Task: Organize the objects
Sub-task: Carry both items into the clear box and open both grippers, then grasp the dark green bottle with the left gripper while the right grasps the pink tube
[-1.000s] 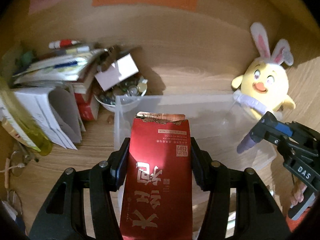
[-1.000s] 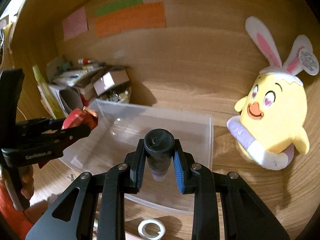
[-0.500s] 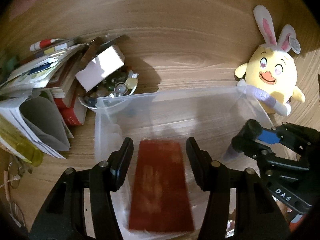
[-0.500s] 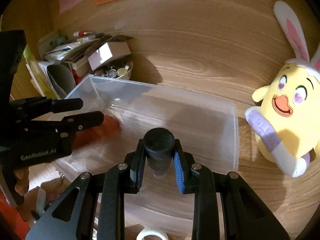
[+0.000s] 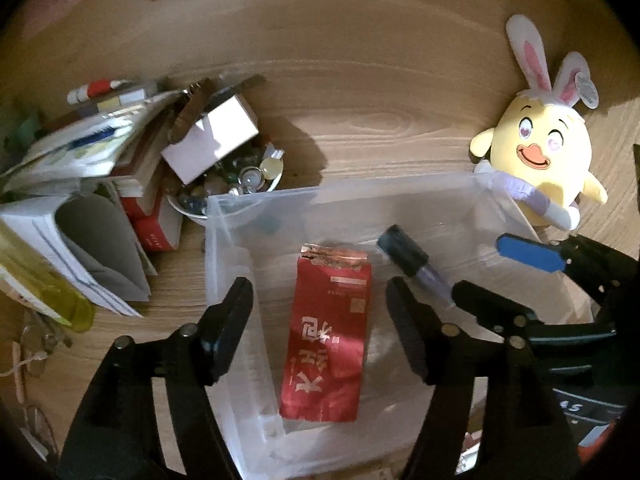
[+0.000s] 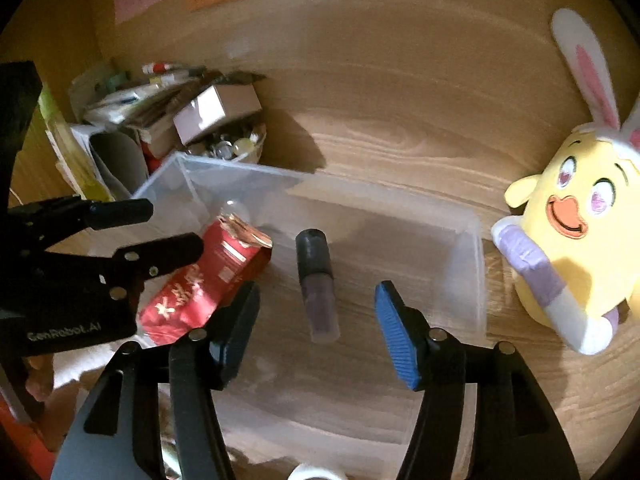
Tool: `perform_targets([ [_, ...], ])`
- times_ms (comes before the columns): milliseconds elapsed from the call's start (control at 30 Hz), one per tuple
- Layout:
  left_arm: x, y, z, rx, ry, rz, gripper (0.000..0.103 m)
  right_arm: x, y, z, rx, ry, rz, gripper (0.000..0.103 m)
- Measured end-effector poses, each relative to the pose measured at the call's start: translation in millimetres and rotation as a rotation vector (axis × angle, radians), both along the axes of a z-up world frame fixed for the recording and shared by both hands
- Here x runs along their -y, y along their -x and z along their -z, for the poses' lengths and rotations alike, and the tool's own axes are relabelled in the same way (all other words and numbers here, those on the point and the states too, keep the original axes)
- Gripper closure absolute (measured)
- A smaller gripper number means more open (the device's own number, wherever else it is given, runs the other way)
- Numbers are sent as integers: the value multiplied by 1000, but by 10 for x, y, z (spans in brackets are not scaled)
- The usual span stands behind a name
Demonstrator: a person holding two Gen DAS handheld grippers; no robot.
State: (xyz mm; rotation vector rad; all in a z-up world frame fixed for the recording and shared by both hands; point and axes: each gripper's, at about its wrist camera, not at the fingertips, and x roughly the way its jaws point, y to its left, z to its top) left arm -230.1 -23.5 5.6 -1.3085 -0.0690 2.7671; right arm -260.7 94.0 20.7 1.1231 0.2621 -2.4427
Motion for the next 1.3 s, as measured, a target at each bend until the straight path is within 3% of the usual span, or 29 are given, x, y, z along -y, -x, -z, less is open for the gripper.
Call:
perform_targets([
  [100,-2,-107,-79,-15,-2,3,28,-62,-131,-125,-48,16,14,28],
  [233,-8,-291,-208,-45,17,-3,26,-155,-333,-265,-103,27,24,23],
  [367,-14,-529,-356,-95,9,-11,12,-265,-540,-368,-135,48,30,21],
  [667,-1,-1100,-558,-194,31,-21,6,-499,-948,-401,-183,38,66,21],
  [900,97,-1352,-318,-134,46,-46,5,-697,-1087,-255,-156,36,83,20],
  [1133,177,-1650,44,-44,30,-93,5,-893,-1113,47,-58,52,115,20],
  [1300,107,-1881,205,2,38,-68,5,-931,-1121,252,8,44,102,20],
])
